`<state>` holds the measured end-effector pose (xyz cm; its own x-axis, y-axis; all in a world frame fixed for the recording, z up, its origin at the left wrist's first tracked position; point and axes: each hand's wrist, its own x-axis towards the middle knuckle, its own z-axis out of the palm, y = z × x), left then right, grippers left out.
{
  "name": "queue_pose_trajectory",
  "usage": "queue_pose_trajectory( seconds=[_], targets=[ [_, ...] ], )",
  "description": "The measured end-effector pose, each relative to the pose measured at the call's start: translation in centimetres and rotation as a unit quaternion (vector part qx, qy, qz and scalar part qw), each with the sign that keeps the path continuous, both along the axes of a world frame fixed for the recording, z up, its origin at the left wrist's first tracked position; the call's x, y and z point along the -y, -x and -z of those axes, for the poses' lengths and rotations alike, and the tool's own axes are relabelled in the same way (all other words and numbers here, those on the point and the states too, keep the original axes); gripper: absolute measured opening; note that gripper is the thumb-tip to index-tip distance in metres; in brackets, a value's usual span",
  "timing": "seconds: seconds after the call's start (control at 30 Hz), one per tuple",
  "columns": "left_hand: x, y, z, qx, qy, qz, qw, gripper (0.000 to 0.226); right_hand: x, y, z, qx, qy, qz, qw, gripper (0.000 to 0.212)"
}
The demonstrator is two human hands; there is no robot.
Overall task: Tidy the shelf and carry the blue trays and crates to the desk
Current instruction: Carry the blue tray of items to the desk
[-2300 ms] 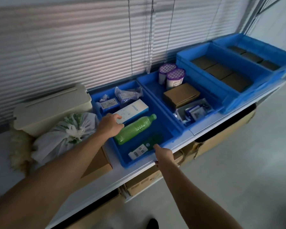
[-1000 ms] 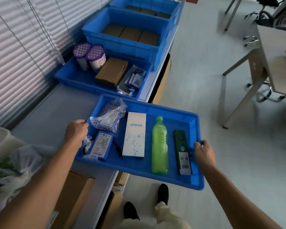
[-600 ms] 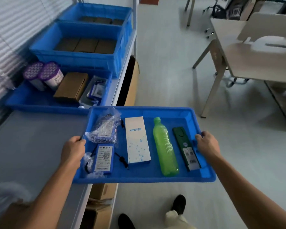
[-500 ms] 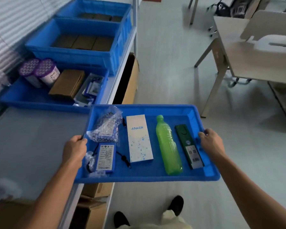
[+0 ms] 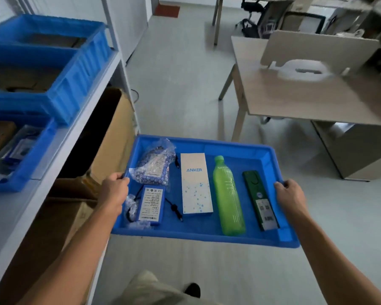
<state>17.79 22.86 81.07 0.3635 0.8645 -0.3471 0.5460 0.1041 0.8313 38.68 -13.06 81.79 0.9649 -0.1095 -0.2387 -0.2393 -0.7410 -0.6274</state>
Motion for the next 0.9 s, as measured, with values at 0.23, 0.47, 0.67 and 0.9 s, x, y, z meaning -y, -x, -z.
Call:
queue_pose_trajectory(
  seconds=[0.23,0.47,0.67,0.9],
  targets=[
    [7.3,-18.0,-0.2,0.024,0.043,0.125,0.991,0.015,11.9,-9.3,-0.1,-0.003,-0.036,0.133,0.991,0.024],
    [16.8,-38.7,-0.4,0.059,0.071,0.252,0.963,0.028,22.8,-18.0,0.2,0.023,-0.101,0.284,0.953,0.018],
    [26.8,-55.8,-1.7,0.038,0.106,0.37,0.922,0.033,31.6,-23.7,-0.6,0.036,-0.133,0.412,0.901,0.013],
    [43.6,-71.7,-1.1,0.009,0.108,0.474,0.874,0.03,44.9,-30.7,-0.8,0.068,-0.139,0.512,0.845,0.015]
  ],
)
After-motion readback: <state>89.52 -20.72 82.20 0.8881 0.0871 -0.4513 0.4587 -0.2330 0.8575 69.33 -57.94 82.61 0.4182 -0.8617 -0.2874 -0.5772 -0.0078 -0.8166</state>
